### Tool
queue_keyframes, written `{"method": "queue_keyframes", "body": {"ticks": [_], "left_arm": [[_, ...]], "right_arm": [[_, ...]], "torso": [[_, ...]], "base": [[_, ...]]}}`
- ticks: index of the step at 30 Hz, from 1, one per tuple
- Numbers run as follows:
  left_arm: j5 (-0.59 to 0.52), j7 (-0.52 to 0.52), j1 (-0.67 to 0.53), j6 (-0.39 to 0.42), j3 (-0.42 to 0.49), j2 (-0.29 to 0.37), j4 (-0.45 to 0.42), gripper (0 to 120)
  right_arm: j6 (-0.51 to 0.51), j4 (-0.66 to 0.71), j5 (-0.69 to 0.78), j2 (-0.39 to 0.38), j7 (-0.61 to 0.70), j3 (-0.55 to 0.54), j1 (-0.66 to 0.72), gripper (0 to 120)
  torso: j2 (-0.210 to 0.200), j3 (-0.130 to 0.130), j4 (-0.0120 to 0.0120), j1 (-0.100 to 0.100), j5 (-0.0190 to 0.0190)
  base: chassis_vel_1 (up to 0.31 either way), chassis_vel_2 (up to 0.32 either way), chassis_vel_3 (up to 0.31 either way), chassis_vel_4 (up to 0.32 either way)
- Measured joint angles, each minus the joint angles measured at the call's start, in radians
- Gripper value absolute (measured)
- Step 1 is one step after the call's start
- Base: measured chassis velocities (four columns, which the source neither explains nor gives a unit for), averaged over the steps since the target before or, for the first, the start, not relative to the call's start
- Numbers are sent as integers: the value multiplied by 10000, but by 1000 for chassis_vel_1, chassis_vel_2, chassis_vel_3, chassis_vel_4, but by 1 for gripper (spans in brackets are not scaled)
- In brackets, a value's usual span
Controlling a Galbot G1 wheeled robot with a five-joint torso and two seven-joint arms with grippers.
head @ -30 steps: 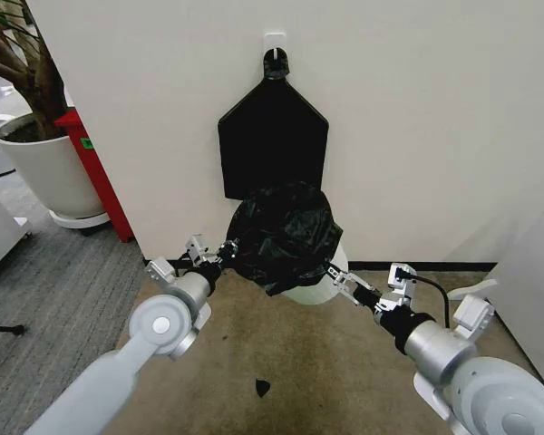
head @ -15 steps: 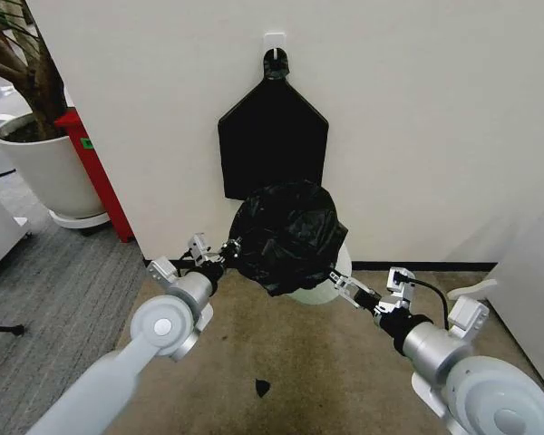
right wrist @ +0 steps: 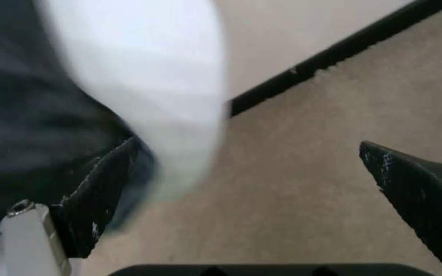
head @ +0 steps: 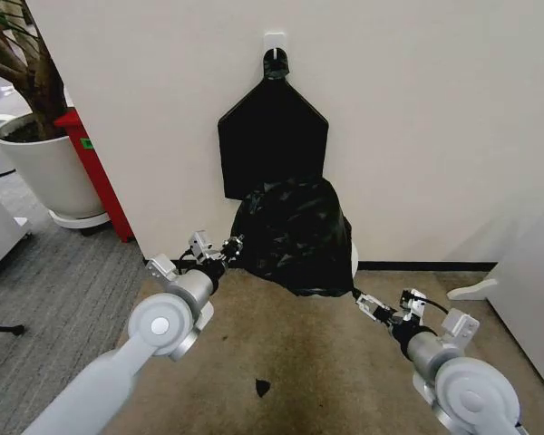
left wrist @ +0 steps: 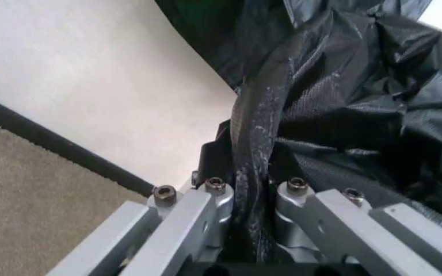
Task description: Place the garbage bag over the trash bin.
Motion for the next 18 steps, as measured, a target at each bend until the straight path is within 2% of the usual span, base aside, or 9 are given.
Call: {"method": "queue_keyframes", "body": {"ticks": [9, 12, 15, 16, 18], "left_arm": [[46, -152, -87, 0, -10, 15, -80, 4], [379, -235, -139, 6, 17, 52, -80, 4], [1441, -216, -151, 150, 162, 163, -3, 4], [1441, -216, -151, 150, 162, 163, -3, 4], [2696, 93, -90, 236, 303, 339, 122, 4]], "right_arm": [[5, 1288, -26, 113, 250, 2, -696, 100], [14, 1902, -142, 157, 270, 176, -987, 100], [35, 1947, -394, -24, 345, 471, -981, 100], [35, 1947, -394, -24, 345, 471, -981, 100], [87, 1947, -862, -473, 208, 718, -763, 100]], "torso": [[0, 0, -1, 0, 0], [1, -1, -1, 0, -1], [0, 0, -3, 0, 4], [0, 0, -3, 0, 4], [0, 0, -3, 0, 4]], "base": [[0, 0, 0, 0], [0, 0, 0, 0], [0, 0, 0, 0], [0, 0, 0, 0], [0, 0, 0, 0]]}}
